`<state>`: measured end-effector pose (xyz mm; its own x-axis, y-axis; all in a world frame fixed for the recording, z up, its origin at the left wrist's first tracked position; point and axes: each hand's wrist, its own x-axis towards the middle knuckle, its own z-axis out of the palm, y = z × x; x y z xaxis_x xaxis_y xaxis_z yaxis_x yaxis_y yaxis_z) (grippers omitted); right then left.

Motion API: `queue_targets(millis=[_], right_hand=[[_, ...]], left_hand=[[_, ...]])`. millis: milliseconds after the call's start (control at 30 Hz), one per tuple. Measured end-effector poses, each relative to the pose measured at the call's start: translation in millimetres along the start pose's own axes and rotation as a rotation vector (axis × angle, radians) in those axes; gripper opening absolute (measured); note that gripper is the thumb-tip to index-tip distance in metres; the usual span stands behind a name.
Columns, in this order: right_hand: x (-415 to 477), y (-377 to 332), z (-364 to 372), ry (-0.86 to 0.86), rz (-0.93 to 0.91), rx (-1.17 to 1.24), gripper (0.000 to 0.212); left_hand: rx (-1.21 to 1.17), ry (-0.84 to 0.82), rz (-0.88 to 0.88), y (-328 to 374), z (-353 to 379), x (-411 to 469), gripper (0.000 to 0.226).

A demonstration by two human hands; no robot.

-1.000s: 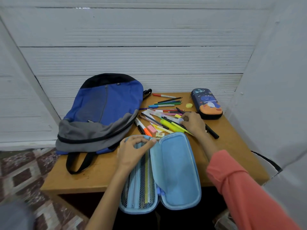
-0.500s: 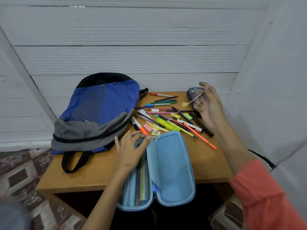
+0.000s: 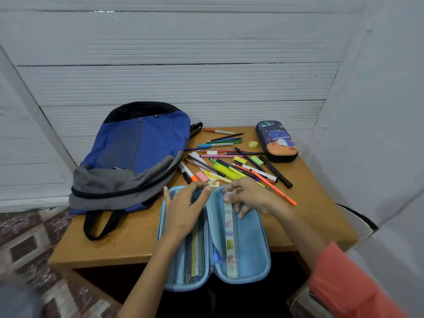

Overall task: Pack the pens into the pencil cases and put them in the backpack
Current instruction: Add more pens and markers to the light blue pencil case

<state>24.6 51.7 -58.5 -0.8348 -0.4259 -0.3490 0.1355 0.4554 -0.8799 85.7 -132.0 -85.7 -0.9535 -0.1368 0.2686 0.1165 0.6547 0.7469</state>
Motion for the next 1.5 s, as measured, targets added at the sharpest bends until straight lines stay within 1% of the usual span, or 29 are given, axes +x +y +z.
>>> queue_targets(millis=[33,100,167,200,267,367,467,567,633,733,800,867,900,967,1033,1067,1200,1400,1500], right_hand=[[1,2,2,0.017,-0.012,0.002,0.032],[3,6,5,0.051,-0.044,0.005,0.040],[4,10,7,0.115,-0.071,-0.035,0.043],[4,12,8,0.148,-0.082,-0.073,0.043],[4,17,11,0.185,-0.112,-0.181,0.039],[2,20,16,0.158,-0.163,-0.292,0.032],[1,21,19,0.159,-0.183,-0.306,0.030],[1,22,17,0.148,-0.182,-0.293,0.034],[1,21,14,0.169,-0.194,-0.251,0.031],[-2,16,8,0.272,-0.238,-0.106,0.022],[-3,14,-1,0.401,-0.278,0.026,0.019],[-1,17,-16,0.570,-0.295,0.034,0.019],[1,21,-24,0.647,-0.284,-0.025,0.019],[4,33,-43,0.740,-0.186,-0.211,0.018],[1,46,-60,0.755,-0.036,-0.379,0.017],[-2,53,-66,0.740,0.019,-0.419,0.017],[-15,66,-70,0.670,0.102,-0.455,0.010],[-17,61,-61,0.702,0.081,-0.439,0.008],[-14,57,-56,0.695,0.066,-0.405,0.010]], left_hand=[[0.002,0.000,0.005,0,0,-1,0.032],[0.007,0.000,0.014,-1,1,-1,0.040],[0.005,-0.001,0.012,-2,2,-1,0.050],[0.005,0.001,0.010,-2,2,-1,0.052],[0.005,0.001,0.003,-2,2,-1,0.046],[-0.004,-0.008,-0.001,0,2,-1,0.040],[-0.033,-0.020,0.025,2,1,-2,0.042],[-0.070,-0.031,0.039,3,2,-4,0.031],[-0.065,-0.027,0.045,3,2,-4,0.027],[-0.061,-0.032,0.038,2,2,-4,0.029],[-0.051,-0.027,0.040,1,3,-4,0.033],[-0.041,-0.025,0.040,0,3,-4,0.039],[-0.038,-0.029,0.037,0,3,-4,0.042],[-0.033,-0.038,0.034,0,3,-4,0.046],[-0.034,-0.041,0.035,-1,3,-4,0.047],[-0.037,-0.044,0.035,-1,3,-4,0.046],[-0.047,-0.056,0.024,2,2,-4,0.048],[-0.060,-0.062,0.011,1,2,-3,0.045],[-0.055,-0.068,-0.002,3,1,-3,0.037]])
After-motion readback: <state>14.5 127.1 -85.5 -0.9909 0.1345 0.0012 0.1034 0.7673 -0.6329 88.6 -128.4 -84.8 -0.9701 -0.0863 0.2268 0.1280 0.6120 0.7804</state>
